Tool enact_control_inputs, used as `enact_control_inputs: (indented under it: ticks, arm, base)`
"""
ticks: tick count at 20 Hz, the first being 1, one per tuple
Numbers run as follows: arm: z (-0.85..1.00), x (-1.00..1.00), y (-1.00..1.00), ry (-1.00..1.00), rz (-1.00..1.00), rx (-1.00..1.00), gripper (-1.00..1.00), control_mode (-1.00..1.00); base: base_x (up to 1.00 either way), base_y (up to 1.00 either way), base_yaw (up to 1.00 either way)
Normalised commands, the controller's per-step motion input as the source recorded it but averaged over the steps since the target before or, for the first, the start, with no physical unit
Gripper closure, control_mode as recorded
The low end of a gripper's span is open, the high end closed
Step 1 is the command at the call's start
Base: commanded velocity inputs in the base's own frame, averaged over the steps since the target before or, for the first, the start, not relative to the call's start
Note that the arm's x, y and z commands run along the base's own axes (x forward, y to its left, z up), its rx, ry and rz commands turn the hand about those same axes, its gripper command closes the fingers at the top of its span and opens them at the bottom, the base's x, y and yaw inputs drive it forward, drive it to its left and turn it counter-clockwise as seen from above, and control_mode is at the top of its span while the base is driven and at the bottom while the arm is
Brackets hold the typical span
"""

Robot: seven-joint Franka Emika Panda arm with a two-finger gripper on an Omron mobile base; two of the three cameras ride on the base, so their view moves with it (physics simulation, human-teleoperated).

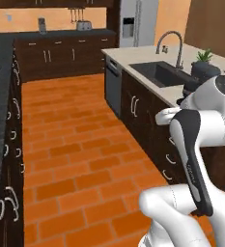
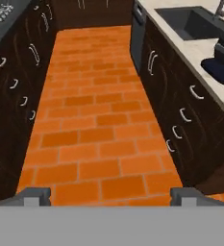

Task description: Navigate to the stand mixer.

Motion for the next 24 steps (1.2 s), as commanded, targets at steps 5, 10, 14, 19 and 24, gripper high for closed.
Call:
enact_control_inputs:
  ticks: [5,10,14,19,24]
  arm:
    - [0.00,0.00,0.00,0.00,0.00,0.00,-1.00,1.00]
    - [0.00,0.00,0.00,0.00,0.00,0.00,-1.00,1.00]
    - [0.00,0.00,0.00,0.00,0.00,0.00,-1.00,1.00]
    - [0.00,0.00,0.00,0.00,0.00,0.00,-1.00,1.00]
    - [0.00,0.00,0.00,0.00,0.00,0.00,-1.00,1.00]
  base:
    - [0.31,0.43,-0.87]
    - [0.62,0.64,-0.78]
    - [0.85,0.82,-0.70]
    - [0.68,0.99,-0.51]
    - [0.66,1.00,-0.51]
